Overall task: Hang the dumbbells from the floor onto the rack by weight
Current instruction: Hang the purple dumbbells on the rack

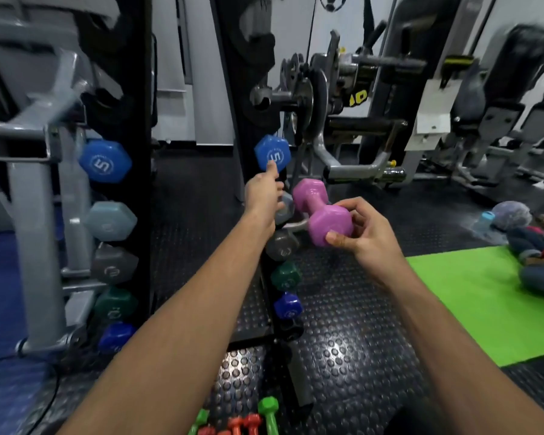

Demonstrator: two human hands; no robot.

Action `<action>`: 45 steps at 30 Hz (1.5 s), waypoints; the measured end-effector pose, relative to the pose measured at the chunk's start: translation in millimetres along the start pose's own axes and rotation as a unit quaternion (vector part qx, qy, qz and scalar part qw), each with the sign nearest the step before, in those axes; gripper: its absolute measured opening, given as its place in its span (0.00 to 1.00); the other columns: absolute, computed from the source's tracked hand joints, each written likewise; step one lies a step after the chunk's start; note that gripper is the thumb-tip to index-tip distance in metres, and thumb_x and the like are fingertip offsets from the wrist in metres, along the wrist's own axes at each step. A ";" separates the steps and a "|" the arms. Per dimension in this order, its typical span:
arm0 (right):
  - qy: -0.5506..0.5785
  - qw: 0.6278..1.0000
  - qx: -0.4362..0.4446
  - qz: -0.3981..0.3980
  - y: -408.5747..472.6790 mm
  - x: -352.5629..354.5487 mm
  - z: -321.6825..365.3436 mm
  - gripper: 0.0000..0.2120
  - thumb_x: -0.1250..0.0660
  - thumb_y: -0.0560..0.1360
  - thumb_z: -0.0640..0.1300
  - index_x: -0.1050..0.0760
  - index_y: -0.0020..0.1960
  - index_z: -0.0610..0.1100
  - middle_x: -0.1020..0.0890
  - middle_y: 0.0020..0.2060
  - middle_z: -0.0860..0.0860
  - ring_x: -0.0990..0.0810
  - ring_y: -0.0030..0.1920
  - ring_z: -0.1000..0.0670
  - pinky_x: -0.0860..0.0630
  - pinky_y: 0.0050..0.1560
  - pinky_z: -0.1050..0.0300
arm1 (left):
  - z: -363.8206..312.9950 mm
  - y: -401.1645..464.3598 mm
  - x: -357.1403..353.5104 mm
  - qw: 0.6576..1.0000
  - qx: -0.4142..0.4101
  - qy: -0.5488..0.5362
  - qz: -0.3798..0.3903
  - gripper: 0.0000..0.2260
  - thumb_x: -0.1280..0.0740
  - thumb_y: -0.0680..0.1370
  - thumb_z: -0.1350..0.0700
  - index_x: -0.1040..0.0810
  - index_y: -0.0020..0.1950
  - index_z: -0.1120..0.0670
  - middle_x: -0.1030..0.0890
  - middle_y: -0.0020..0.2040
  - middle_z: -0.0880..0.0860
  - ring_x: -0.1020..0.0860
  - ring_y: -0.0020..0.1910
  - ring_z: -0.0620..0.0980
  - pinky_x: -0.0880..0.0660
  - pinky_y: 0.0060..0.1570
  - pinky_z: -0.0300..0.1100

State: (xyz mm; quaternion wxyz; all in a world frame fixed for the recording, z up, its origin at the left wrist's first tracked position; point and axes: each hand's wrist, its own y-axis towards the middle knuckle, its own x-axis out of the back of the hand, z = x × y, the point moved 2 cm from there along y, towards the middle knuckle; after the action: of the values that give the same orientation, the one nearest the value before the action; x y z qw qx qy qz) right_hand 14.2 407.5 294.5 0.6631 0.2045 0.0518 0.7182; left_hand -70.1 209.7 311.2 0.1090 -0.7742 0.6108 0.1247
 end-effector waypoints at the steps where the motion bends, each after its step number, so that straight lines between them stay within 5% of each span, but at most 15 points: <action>1: -0.003 1.000 0.003 -0.004 5.7 1.0 5.4 0.23 0.18 0.66 0.36 0.21 0.54 0.54 0.16 0.52 0.45 0.17 0.51 0.47 0.20 0.52 0.50 | -10.6 3.7 -0.8 0.999 -0.026 0.006 -0.020 0.15 0.39 0.84 0.44 0.21 0.53 0.54 0.20 0.48 0.53 0.23 0.45 0.50 0.24 0.48 0.48; 7: -0.014 0.999 0.031 -0.030 32.6 0.3 33.2 0.22 0.19 0.67 0.35 0.20 0.54 0.54 0.16 0.51 0.45 0.16 0.51 0.45 0.16 0.51 0.49 | -52.9 14.6 9.0 0.982 -0.146 0.068 -0.102 0.19 0.39 0.75 0.35 0.21 0.47 0.49 0.19 0.44 0.48 0.20 0.44 0.50 0.20 0.54 0.57; 14: -0.038 0.996 0.066 -0.053 65.2 3.1 60.0 0.22 0.19 0.67 0.36 0.21 0.54 0.55 0.16 0.49 0.44 0.16 0.49 0.41 0.16 0.51 0.44 | -84.2 18.2 22.1 0.955 -0.203 0.124 -0.175 0.18 0.38 0.82 0.43 0.24 0.64 0.54 0.24 0.63 0.54 0.24 0.59 0.52 0.27 0.64 0.51; 18: -0.053 0.994 0.080 -0.052 90.3 2.1 77.3 0.23 0.19 0.68 0.36 0.21 0.53 0.58 0.18 0.50 0.45 0.16 0.50 0.41 0.17 0.52 0.36 | -89.5 32.3 20.6 0.981 -0.157 0.085 -0.077 0.30 0.44 0.81 0.35 0.33 0.79 0.49 0.30 0.76 0.50 0.31 0.74 0.51 0.36 0.75 0.51; 21: -0.077 0.991 0.094 -0.057 112.8 -2.6 89.8 0.23 0.19 0.67 0.37 0.21 0.53 0.57 0.18 0.50 0.45 0.17 0.50 0.41 0.16 0.51 0.37 | -84.5 53.5 21.1 0.991 -0.124 0.042 -0.023 0.48 0.45 0.65 0.17 0.33 0.78 0.42 0.30 0.77 0.43 0.32 0.76 0.45 0.40 0.78 0.53; 23: -0.085 0.989 0.103 -0.056 127.6 -6.8 97.6 0.23 0.19 0.67 0.36 0.21 0.54 0.56 0.18 0.49 0.45 0.17 0.49 0.41 0.16 0.50 0.39 | -79.8 68.1 21.3 0.993 -0.109 0.039 -0.001 0.52 0.46 0.60 0.14 0.35 0.79 0.40 0.31 0.78 0.43 0.34 0.77 0.45 0.41 0.78 0.55; 28: -0.099 0.987 0.113 -0.049 162.5 -16.1 119.7 0.23 0.19 0.67 0.35 0.21 0.55 0.53 0.18 0.49 0.45 0.16 0.48 0.44 0.15 0.49 0.46 | -78.7 73.7 21.5 0.995 -0.087 0.032 0.029 0.51 0.50 0.60 0.12 0.33 0.77 0.37 0.31 0.78 0.43 0.34 0.77 0.47 0.42 0.78 0.57; 36: -0.069 0.993 0.089 -0.016 205.9 -34.0 135.3 0.22 0.21 0.68 0.32 0.20 0.55 0.52 0.20 0.53 0.41 0.15 0.52 0.38 0.15 0.48 0.38 | -82.4 79.4 24.9 0.996 -0.079 0.008 0.038 0.53 0.48 0.59 0.12 0.32 0.77 0.39 0.29 0.77 0.47 0.31 0.76 0.50 0.38 0.76 0.59; 41: -0.127 0.986 0.108 -0.008 217.2 -46.7 128.8 0.24 0.19 0.67 0.35 0.19 0.58 0.53 0.18 0.50 0.46 0.15 0.52 0.44 0.14 0.48 0.42 | -84.5 69.0 24.0 0.994 -0.090 -0.003 0.065 0.48 0.46 0.65 0.16 0.31 0.77 0.43 0.24 0.73 0.50 0.26 0.71 0.50 0.32 0.73 0.54; 45: -0.174 0.973 0.153 -0.018 219.2 -54.7 127.2 0.29 0.18 0.66 0.35 0.19 0.64 0.52 0.17 0.52 0.50 0.17 0.52 0.49 0.16 0.56 0.47 | -82.7 72.4 25.4 0.992 -0.099 0.002 0.075 0.53 0.42 0.58 0.14 0.30 0.76 0.42 0.21 0.69 0.49 0.22 0.67 0.49 0.28 0.70 0.54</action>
State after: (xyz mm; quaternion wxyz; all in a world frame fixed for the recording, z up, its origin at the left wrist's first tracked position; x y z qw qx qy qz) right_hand -141.9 303.9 473.8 0.6355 0.4244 0.0487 0.6432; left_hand -130.0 143.2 379.9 0.0210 -0.7333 0.6523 0.1907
